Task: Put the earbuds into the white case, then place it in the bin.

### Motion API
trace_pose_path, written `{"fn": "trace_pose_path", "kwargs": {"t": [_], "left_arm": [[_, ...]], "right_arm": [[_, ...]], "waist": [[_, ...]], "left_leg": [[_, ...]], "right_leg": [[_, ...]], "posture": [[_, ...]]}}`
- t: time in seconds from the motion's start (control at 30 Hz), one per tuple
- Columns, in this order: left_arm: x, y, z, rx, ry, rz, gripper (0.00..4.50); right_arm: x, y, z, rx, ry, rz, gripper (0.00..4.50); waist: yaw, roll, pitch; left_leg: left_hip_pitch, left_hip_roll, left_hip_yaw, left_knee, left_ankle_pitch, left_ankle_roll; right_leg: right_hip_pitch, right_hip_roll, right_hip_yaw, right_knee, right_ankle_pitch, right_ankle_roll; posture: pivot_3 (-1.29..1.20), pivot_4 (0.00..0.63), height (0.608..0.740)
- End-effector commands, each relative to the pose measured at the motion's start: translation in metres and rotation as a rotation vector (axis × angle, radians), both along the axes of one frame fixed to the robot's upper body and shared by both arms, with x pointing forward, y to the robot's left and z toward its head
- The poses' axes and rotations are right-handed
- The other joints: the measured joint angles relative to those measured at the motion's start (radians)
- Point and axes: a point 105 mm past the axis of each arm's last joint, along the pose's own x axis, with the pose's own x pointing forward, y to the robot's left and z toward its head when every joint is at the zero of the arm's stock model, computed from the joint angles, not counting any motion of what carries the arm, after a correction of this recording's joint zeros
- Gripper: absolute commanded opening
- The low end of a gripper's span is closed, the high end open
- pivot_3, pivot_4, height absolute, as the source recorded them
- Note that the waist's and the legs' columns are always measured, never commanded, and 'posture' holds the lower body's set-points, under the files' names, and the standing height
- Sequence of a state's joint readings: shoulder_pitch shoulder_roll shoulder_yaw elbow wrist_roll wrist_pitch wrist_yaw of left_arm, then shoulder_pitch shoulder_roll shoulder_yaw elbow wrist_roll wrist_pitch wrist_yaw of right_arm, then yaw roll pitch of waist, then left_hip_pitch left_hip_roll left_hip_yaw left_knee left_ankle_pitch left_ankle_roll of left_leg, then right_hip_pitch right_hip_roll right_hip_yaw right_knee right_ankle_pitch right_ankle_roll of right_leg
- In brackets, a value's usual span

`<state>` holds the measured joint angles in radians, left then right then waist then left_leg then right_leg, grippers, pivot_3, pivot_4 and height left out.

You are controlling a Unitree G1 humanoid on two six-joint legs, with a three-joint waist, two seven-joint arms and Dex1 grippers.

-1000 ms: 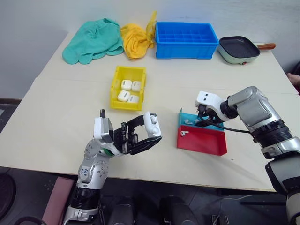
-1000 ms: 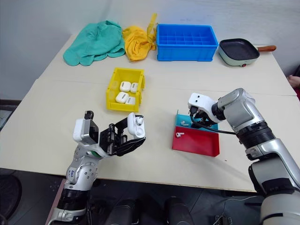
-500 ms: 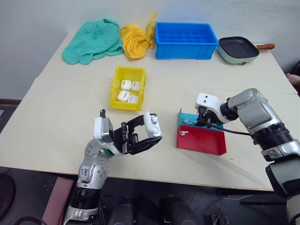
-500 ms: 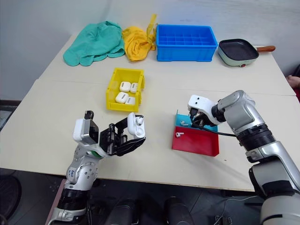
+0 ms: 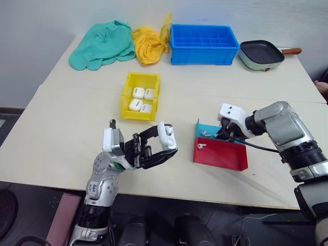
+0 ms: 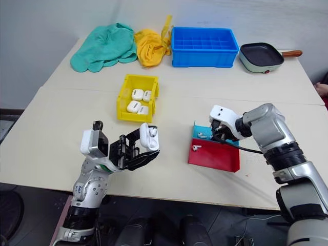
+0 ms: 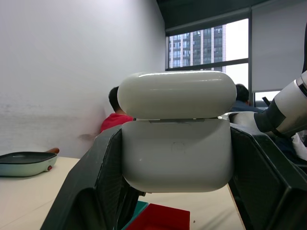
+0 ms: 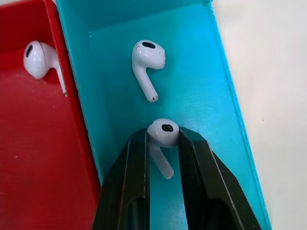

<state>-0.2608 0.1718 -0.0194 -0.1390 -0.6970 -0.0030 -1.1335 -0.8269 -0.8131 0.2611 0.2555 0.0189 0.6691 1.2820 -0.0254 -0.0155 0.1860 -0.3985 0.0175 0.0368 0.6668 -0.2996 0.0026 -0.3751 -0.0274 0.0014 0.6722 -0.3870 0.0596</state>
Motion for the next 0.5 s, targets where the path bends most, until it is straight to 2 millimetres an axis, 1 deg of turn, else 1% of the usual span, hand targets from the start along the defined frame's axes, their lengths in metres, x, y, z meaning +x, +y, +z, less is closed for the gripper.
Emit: {"fn": "trace_pose_path", "kwargs": {"t": [0.03, 0.1, 0.17, 0.2, 0.23, 0.3, 0.33, 0.4, 0.5], "left_arm": [[-0.001, -0.002, 0.007, -0.026, -0.030, -0.022, 2.82], [0.000, -0.003, 0.009, -0.042, -0.030, -0.034, 2.82], [0.003, -0.004, 0.014, -0.071, -0.027, -0.039, 2.82], [0.004, -0.005, 0.018, -0.091, -0.028, -0.044, 2.82], [0.005, -0.005, 0.021, -0.103, -0.029, -0.047, 2.82], [0.005, -0.009, 0.025, -0.107, -0.041, -0.073, 2.82], [0.006, -0.011, 0.025, -0.107, -0.044, -0.083, 2.82], [0.006, -0.013, 0.027, -0.108, -0.047, -0.096, 2.82], [0.006, -0.015, 0.027, -0.107, -0.050, -0.109, 2.82]], "right_arm": [[-0.017, -0.002, 0.062, 0.231, -0.170, 0.116, 0.43], [-0.038, 0.001, 0.082, 0.411, -0.216, 0.231, 0.43], [-0.056, 0.004, 0.094, 0.538, -0.239, 0.293, 0.43], [-0.067, 0.011, 0.100, 0.626, -0.228, 0.317, 0.43], [-0.075, 0.016, 0.104, 0.678, -0.215, 0.331, 0.43], [-0.088, 0.034, 0.115, 0.902, -0.191, 0.322, 0.43], [-0.096, 0.044, 0.117, 0.985, -0.171, 0.338, 0.43], [-0.109, 0.059, 0.118, 1.085, -0.162, 0.356, 0.43], [-0.119, 0.072, 0.122, 1.187, -0.166, 0.346, 0.43]], "waist": [[0.001, 0.000, 0.000], [0.002, 0.000, 0.000], [0.004, 0.000, 0.000], [0.004, 0.000, 0.000], [0.002, 0.000, 0.000], [-0.004, 0.000, 0.000], [-0.007, 0.000, 0.000], [-0.005, 0.000, 0.000], [-0.002, 0.000, 0.000]], "left_leg": [[0.000, 0.000, 0.000, 0.000, 0.000, 0.000], [0.000, 0.000, 0.000, 0.000, 0.000, 0.000], [0.000, 0.000, -0.001, 0.000, 0.000, 0.000], [0.000, 0.000, -0.001, 0.000, 0.000, 0.000], [0.000, 0.000, -0.001, 0.000, 0.000, 0.000], [0.000, 0.000, 0.000, 0.000, 0.000, 0.000], [0.000, 0.001, 0.000, 0.000, 0.000, 0.000], [0.002, 0.001, 0.000, 0.000, 0.001, -0.002], [0.002, 0.001, 0.000, -0.001, 0.001, -0.002]], "right_leg": [[0.000, 0.000, 0.000, 0.000, 0.000, 0.000], [0.000, 0.000, 0.000, -0.001, 0.000, 0.000], [0.001, 0.000, -0.001, -0.001, 0.000, 0.000], [0.001, 0.000, -0.001, -0.001, 0.000, 0.000], [0.001, 0.000, -0.001, -0.001, 0.000, 0.000], [0.001, 0.000, 0.000, 0.000, 0.000, 0.000], [0.002, 0.001, 0.000, 0.001, 0.000, 0.000], [0.001, 0.001, 0.000, 0.002, 0.000, 0.000], [0.001, 0.002, -0.001, 0.003, 0.000, 0.000]], "posture": [[0.00, 0.150, 0.740], [0.00, 0.150, 0.740], [0.00, 0.150, 0.740], [0.00, 0.150, 0.740], [0.00, 0.150, 0.740], [0.00, 0.150, 0.740], [0.00, 0.150, 0.740], [0.00, 0.150, 0.740], [0.00, 0.150, 0.740]]}}
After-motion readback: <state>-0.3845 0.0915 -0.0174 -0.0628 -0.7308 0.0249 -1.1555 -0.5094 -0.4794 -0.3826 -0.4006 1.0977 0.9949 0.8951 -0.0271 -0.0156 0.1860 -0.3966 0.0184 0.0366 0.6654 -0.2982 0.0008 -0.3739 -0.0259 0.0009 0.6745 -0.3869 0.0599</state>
